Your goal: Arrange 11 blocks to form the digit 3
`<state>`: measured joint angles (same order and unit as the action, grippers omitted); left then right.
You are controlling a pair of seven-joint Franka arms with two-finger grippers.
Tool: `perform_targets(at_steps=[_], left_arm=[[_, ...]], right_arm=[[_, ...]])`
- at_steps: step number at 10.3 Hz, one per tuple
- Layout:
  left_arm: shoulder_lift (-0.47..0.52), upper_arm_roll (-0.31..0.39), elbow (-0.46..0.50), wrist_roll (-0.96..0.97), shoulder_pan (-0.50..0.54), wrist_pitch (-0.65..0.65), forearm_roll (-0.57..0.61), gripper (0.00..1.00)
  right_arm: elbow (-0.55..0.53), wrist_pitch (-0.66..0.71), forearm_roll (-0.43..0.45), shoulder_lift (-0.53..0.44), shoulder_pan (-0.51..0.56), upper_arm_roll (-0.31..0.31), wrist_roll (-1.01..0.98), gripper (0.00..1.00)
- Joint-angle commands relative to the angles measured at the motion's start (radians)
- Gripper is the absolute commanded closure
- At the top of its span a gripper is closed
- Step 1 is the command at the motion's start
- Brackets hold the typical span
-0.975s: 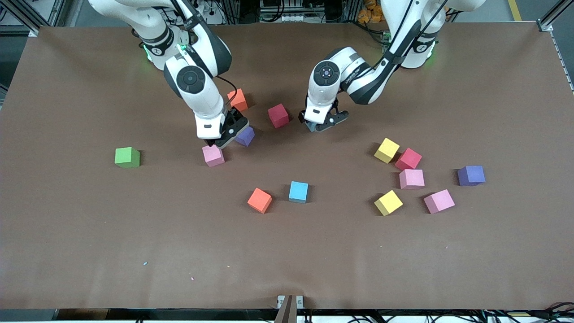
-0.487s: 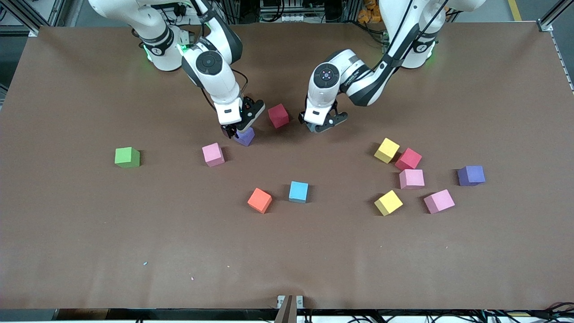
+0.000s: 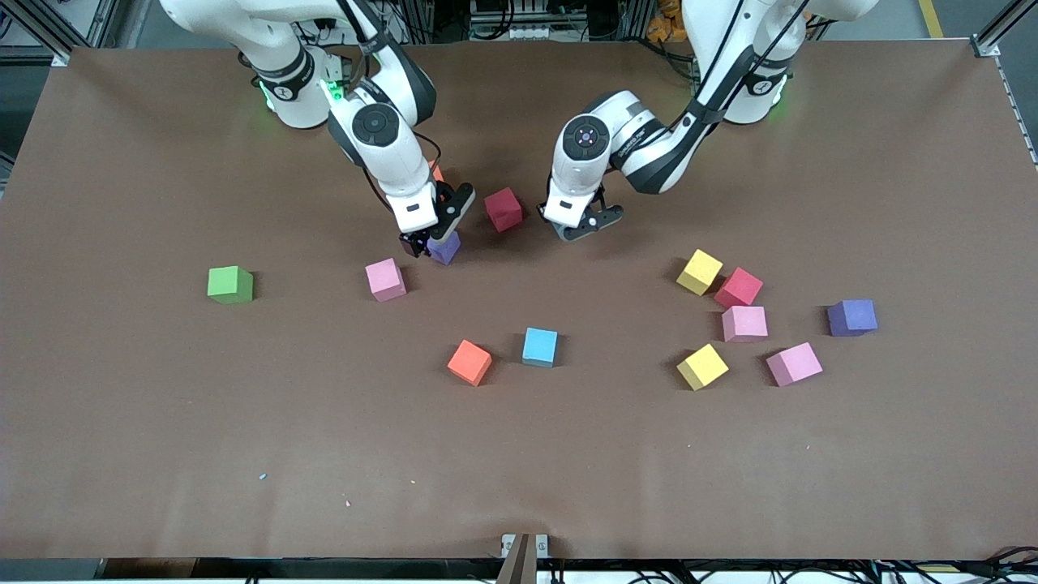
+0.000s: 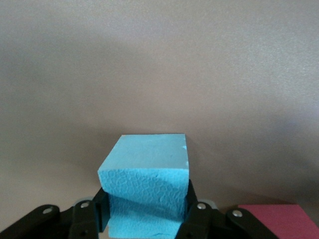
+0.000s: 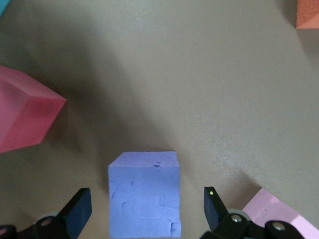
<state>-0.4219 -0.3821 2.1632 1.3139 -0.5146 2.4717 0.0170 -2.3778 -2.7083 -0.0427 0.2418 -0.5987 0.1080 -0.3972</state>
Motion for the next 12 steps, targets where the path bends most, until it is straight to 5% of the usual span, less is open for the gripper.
perform_targets(at_steps=[1,10,12], left_arm=[[0.003,0.003,-0.013,-0.016,-0.028,-0.011,0.026,0.87],[0.008,-0.015,-0.097,-0.248,-0.062,-0.194,0.08,0.89],[0.002,-0.015,-0.095,-0.301,-0.07,-0.198,0.08,0.88]], right_arm=[[-0.006,-0.024,-0.009,0.022,0.008,0.005,-0.034,0.0],[-0.003,-0.047,-0.009,0.066,0.002,0.005,-0.034,0.0],[-0.001,-0.047,-0.009,0.068,0.0,0.005,-0.034,0.17]])
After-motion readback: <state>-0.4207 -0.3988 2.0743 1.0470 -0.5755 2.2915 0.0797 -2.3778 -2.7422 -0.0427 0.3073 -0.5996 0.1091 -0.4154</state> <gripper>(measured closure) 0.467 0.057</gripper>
